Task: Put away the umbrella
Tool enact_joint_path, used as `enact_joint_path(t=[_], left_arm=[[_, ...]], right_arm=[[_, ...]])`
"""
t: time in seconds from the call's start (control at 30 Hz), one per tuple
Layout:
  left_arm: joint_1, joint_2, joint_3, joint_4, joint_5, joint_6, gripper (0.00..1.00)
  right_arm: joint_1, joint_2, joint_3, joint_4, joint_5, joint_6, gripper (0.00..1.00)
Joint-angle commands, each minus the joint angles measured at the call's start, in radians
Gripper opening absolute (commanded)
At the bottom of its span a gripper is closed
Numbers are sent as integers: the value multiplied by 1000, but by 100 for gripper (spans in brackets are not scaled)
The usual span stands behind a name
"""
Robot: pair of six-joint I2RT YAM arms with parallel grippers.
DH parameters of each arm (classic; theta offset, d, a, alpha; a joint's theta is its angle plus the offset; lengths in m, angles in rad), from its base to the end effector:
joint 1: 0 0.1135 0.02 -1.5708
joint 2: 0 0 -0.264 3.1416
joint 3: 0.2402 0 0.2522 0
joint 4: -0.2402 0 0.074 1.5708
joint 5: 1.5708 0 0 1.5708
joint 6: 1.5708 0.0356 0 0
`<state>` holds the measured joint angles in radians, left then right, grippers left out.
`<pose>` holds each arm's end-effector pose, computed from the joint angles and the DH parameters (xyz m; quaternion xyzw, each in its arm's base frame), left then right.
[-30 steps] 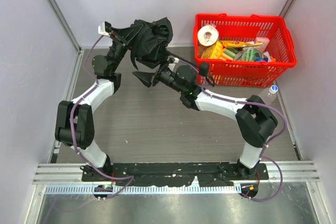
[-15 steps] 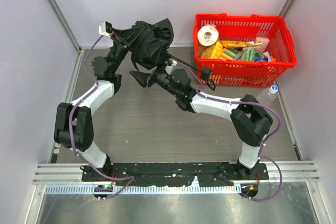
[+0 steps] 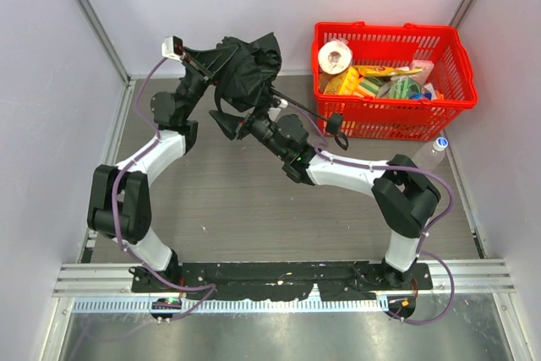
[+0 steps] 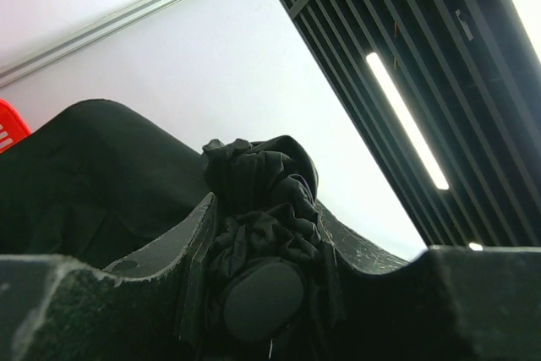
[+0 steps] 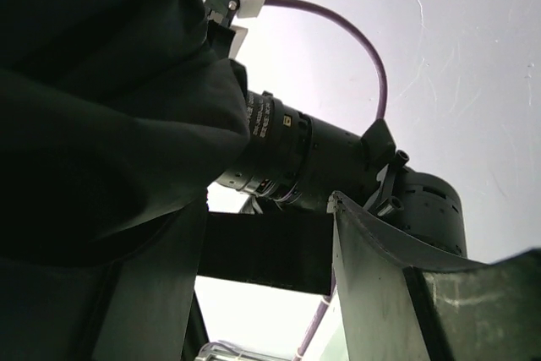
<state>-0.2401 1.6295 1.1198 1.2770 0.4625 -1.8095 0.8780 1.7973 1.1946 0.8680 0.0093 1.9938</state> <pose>0.3408 -0.0998 0.3834 -0.1197 0.4184 -0.8122 0.3886 0.2691 0.3236 0.3101 0.3247 0.5133 0.7868 0.1096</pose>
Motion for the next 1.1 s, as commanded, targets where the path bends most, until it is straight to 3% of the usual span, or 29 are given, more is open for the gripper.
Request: enact_joint_path(t=[0.0,0.57,0.73,0.87,0.93,1.03,1.07], left_arm=[[-2,3,11,269,-12,48,0],[-1,41,60,269,-5,127,0],[-1,33,64,269,8,156,0],[1,39,51,271,2,164,0],[-1,44,49,269,-4,157,0],[-1,40,38,269,-16,147,0],[-1,33,35,269,-24,142,0]], right_arm=[[16,-73,-3,94,47,658,63],[19,-62,-110,206,104,706,64],[16,-36,-66,233,103,724,61],[16,-26,-53,226,87,721,50],[18,-23,-61,241,99,726,36],[0,-26,-81,243,97,711,5],[-4,-29,-87,236,93,705,1]])
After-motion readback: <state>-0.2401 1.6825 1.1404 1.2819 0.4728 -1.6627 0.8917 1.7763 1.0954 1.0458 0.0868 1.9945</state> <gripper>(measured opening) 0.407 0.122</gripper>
